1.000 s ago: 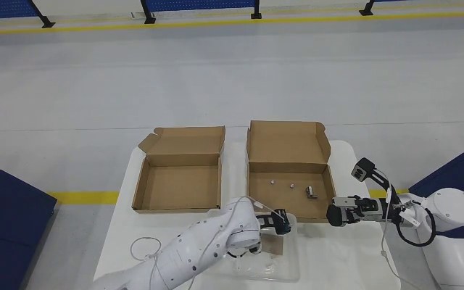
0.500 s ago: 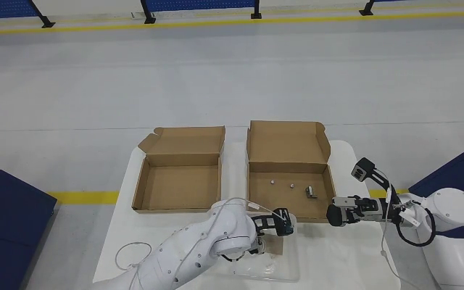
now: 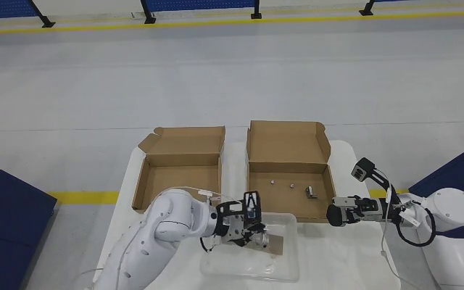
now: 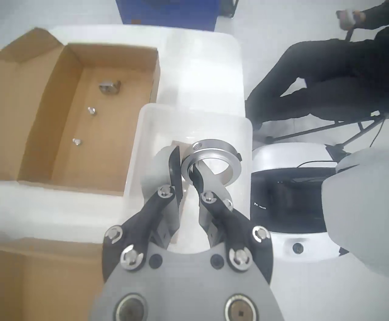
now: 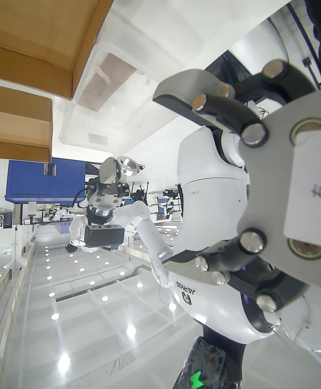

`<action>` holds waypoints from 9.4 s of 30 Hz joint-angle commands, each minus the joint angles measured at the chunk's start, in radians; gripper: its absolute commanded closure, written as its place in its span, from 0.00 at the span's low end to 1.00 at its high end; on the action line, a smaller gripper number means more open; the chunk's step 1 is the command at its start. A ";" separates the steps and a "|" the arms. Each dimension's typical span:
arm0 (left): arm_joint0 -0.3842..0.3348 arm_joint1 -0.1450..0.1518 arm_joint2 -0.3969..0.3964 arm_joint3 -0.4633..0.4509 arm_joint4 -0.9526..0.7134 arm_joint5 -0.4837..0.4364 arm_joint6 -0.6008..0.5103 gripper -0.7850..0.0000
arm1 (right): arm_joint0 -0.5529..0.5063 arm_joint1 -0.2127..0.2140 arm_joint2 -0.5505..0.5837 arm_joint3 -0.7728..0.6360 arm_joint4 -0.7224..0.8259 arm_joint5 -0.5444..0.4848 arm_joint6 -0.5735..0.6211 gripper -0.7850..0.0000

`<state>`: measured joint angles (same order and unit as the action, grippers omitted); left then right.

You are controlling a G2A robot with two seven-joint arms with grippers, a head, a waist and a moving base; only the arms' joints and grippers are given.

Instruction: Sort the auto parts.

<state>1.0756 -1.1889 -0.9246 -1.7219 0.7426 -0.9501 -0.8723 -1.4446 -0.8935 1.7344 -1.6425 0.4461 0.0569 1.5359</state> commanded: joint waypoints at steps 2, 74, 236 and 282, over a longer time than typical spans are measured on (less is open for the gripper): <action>-0.005 0.004 0.004 0.011 0.003 -0.014 0.016 1.00 | 0.000 0.000 0.000 0.000 0.000 0.000 0.000 0.00; 0.034 0.136 0.054 0.018 0.278 -0.062 1.680 1.00 | 0.000 0.000 0.000 0.000 0.000 0.000 0.000 0.00; 0.393 -0.068 -0.338 -0.192 -0.130 0.274 1.150 1.00 | 0.000 0.000 0.000 0.000 0.000 0.000 0.000 0.00; 0.316 -0.056 -0.418 -0.185 0.143 0.988 0.465 1.00 | 0.000 0.000 0.000 0.000 0.000 0.000 0.000 0.00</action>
<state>1.3913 -1.2449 -1.3421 -1.9059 0.8852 0.0409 -0.4081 -1.4446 -0.8935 1.7344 -1.6425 0.4461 0.0569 1.5359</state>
